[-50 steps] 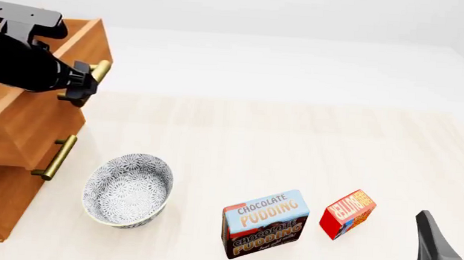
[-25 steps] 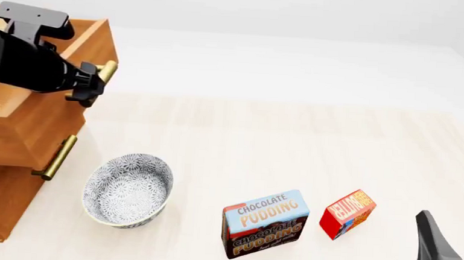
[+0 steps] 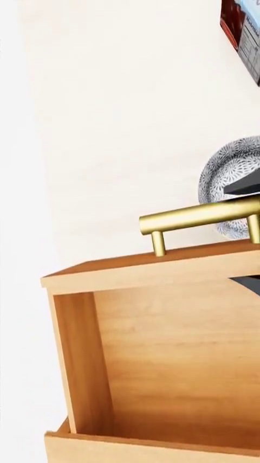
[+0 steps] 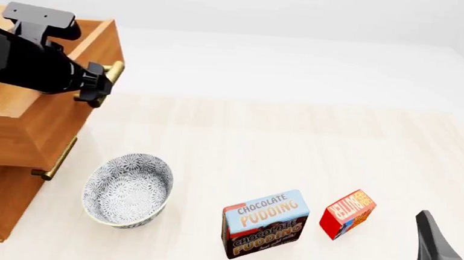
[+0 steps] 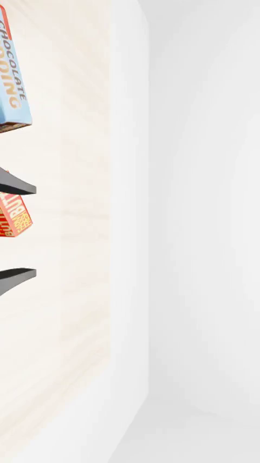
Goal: Put the butter at the back in the top drawer of the cabinet and close it.
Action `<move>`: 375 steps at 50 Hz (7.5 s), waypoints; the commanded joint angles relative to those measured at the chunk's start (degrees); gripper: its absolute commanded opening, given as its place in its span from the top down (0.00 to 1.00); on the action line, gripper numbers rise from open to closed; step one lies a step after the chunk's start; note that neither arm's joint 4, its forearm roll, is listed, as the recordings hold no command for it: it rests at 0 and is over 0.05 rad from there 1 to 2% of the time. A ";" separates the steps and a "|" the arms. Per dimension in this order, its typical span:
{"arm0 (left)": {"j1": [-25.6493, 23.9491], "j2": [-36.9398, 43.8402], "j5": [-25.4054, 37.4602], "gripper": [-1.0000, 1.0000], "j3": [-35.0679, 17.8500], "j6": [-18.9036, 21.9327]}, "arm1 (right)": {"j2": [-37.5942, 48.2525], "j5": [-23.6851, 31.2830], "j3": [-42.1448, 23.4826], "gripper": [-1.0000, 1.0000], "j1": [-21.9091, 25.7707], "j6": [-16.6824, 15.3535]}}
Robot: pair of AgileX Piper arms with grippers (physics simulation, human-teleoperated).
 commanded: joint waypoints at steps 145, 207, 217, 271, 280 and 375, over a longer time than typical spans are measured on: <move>-11.68 -17.63 11.50 0.00 -1.78 12.09 | 0.00 0.00 0.00 0.00 0.00 0.00; -30.96 4.38 2.32 0.00 -12.66 11.36 | 0.00 0.00 0.00 0.00 0.00 0.00; -35.21 11.54 1.18 0.00 -16.33 8.45 | 0.00 0.00 0.00 0.00 0.00 0.00; -45.61 30.63 1.50 0.00 -27.99 5.28 | 0.00 0.00 0.00 0.00 0.00 0.00; -46.51 32.58 2.10 0.00 -29.86 5.21 | 0.00 0.00 0.00 0.00 0.00 0.00; -50.82 49.84 4.66 0.00 -42.00 2.79 | 0.00 0.00 0.00 0.00 0.00 0.00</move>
